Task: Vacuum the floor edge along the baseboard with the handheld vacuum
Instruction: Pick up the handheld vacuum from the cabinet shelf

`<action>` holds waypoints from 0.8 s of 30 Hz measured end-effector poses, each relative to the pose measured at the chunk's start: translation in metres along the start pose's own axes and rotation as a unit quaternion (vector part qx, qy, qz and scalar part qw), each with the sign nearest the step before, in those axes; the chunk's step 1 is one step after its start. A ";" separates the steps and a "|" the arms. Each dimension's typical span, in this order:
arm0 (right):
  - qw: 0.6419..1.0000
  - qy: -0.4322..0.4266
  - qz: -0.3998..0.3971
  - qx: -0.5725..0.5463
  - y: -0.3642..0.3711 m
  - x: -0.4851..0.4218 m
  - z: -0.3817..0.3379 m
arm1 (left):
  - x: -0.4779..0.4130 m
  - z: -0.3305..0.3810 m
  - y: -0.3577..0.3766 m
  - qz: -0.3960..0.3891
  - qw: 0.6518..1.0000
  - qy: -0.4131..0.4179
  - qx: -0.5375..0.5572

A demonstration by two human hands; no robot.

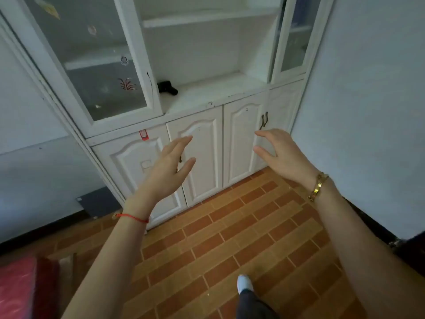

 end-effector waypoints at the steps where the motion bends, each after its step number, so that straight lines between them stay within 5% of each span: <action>1: 1.000 0.001 0.001 -0.005 0.005 -0.009 0.004 | -0.006 -0.007 0.005 0.001 1.000 -0.003 0.001; 24: 0.995 -0.055 -0.071 -0.045 0.067 -0.329 0.082 | -0.204 -0.157 0.070 0.033 0.989 -0.140 -0.032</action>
Point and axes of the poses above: each hand's wrist, its own x-axis away from the middle knuckle, its own y-axis out of the palm, z = x × y, the point moved 7 cm from there along -x, towards the middle knuckle, and after that the axes turned 13 degrees about y, right-handed, at the moved point
